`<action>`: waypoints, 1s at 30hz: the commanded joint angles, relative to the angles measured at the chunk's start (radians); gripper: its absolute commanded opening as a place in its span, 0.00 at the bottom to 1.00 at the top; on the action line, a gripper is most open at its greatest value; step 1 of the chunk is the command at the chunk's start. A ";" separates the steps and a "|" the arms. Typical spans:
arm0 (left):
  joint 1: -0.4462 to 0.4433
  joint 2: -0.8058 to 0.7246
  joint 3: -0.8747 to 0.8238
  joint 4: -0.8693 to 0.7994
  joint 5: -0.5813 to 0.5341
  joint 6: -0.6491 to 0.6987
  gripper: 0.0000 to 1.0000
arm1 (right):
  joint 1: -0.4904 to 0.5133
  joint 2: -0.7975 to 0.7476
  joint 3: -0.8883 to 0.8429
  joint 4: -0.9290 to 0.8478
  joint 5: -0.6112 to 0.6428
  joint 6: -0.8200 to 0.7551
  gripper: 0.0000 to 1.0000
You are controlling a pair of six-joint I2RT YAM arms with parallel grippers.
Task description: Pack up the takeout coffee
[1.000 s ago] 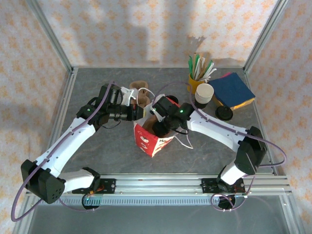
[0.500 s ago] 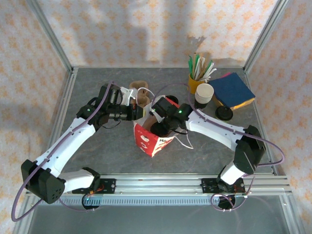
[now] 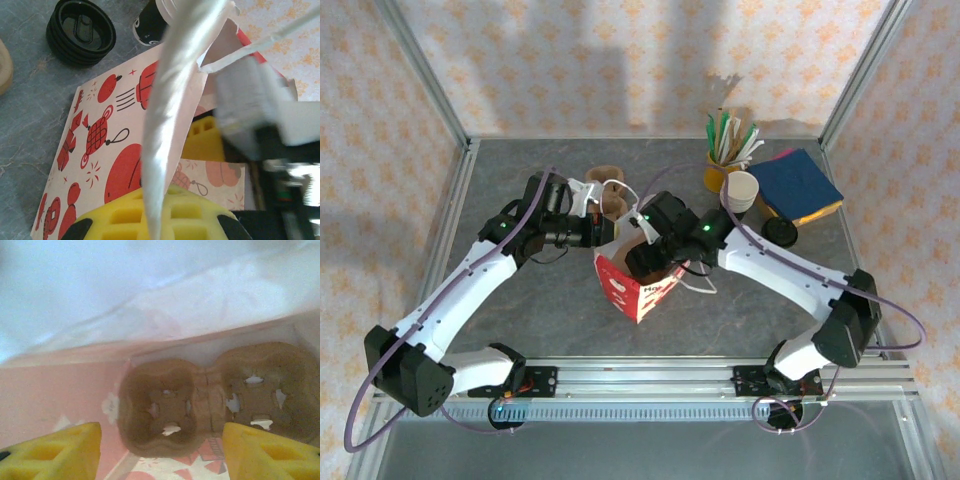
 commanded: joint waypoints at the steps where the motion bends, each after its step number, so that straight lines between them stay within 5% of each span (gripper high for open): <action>1: 0.001 0.003 0.008 0.012 -0.029 0.011 0.00 | 0.002 -0.071 0.019 0.042 -0.037 0.035 0.66; 13: 0.001 -0.001 0.005 0.012 -0.044 -0.023 0.00 | 0.002 -0.235 0.042 0.152 0.035 0.206 0.66; 16: 0.000 0.002 0.009 0.016 -0.055 -0.015 0.21 | 0.001 -0.288 0.043 0.139 0.119 0.241 0.67; 23: 0.000 0.010 0.073 -0.015 -0.078 0.013 0.51 | 0.002 -0.356 0.109 -0.060 0.437 0.550 0.70; 26: 0.002 -0.013 0.100 -0.013 -0.110 0.031 0.68 | 0.002 -0.373 0.101 -0.110 0.465 0.694 0.70; 30: 0.009 -0.049 0.128 0.001 -0.134 0.062 0.79 | -0.001 -0.388 0.080 -0.133 0.461 0.792 0.71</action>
